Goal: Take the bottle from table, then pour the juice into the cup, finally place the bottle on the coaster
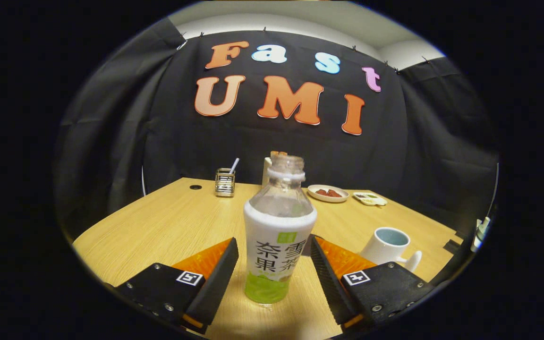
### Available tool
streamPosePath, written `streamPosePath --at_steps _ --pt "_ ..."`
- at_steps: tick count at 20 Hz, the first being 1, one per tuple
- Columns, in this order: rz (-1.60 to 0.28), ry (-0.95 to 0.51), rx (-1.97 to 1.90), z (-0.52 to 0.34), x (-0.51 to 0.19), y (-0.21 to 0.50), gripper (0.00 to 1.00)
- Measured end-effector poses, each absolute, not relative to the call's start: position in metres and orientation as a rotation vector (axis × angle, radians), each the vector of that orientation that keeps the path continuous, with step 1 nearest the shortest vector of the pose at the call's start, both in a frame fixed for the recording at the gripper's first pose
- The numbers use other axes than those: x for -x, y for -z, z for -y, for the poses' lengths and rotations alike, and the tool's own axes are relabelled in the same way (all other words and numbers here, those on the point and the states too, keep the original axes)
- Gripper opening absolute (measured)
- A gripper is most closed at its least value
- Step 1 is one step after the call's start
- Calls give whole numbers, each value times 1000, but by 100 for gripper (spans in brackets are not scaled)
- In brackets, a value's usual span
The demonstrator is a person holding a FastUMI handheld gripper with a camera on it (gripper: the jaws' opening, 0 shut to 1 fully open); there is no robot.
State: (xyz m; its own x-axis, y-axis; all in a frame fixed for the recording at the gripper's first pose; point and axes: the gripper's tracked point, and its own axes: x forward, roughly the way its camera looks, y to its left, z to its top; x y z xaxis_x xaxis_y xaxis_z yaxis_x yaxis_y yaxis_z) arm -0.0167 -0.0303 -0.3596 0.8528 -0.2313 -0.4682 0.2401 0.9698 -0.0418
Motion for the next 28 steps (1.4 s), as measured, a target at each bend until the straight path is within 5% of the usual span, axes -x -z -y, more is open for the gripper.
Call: streamPosePath --at_steps 7,10,14,28 --pt "-543 170 -30 19 14 380 83" --pt "-516 132 -61 14 10 376 67" --pt "-517 79 -148 4 3 372 60" --pt "-480 98 -757 22 -20 353 60"
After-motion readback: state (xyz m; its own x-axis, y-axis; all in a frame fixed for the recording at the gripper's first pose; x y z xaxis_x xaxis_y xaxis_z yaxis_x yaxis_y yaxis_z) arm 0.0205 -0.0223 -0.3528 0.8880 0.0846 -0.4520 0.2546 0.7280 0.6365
